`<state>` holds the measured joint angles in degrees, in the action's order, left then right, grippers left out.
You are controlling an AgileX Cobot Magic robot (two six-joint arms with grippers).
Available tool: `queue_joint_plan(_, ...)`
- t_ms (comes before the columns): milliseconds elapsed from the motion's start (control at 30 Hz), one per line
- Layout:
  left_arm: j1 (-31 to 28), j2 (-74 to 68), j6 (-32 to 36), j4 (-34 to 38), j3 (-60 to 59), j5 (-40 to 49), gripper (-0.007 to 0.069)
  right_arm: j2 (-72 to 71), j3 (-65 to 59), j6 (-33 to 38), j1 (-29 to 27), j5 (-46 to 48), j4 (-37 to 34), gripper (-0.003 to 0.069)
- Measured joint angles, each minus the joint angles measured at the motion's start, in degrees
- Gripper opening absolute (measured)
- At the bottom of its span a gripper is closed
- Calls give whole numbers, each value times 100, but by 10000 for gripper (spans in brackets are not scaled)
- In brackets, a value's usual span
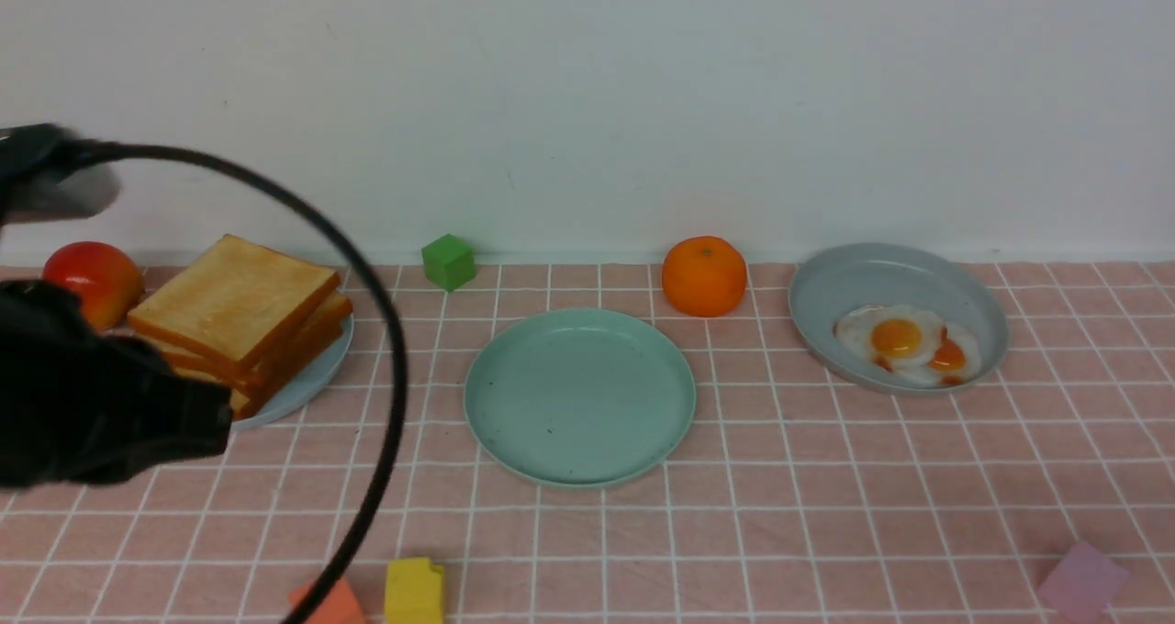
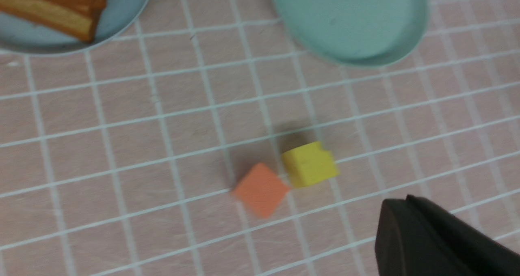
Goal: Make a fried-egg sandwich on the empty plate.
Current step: Use the left arm to grab a slice of bread
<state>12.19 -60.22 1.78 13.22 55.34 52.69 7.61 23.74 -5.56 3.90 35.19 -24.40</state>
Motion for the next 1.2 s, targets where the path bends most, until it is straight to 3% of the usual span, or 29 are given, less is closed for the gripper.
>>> queue_joint_plan(133,0,-702,-178,-429,450,198,-13,693,1382,913,174,1546,89,241)
queue_joint_plan(167,0,-1139,-178,-713,741,235,-13,1084,2027,1449,294,2277,117,241)
queue_joint_plan(233,-16,-1546,-178,-943,972,249,-13,1270,2459,1792,478,2661,122,241)
queue_joint_plan(467,-537,-3388,41,-1132,2473,622,-13,1420,3228,2441,1265,2953,55,241)
queue_joint_plan(667,-635,-4464,430,-1402,3325,688,-7,1420,3233,2518,1381,2979,117,241)
queue_joint_plan(800,-635,-4901,1007,-1703,3610,659,81,1420,3233,2523,1381,2979,249,241)
queue_joint_plan(1067,-635,-5273,1115,-2089,3673,82,330,1420,3233,2523,1381,3021,276,241)
queue_joint_plan(1200,-635,-5490,1115,-2152,3673,-127,360,1420,3233,2496,1381,3021,276,241)
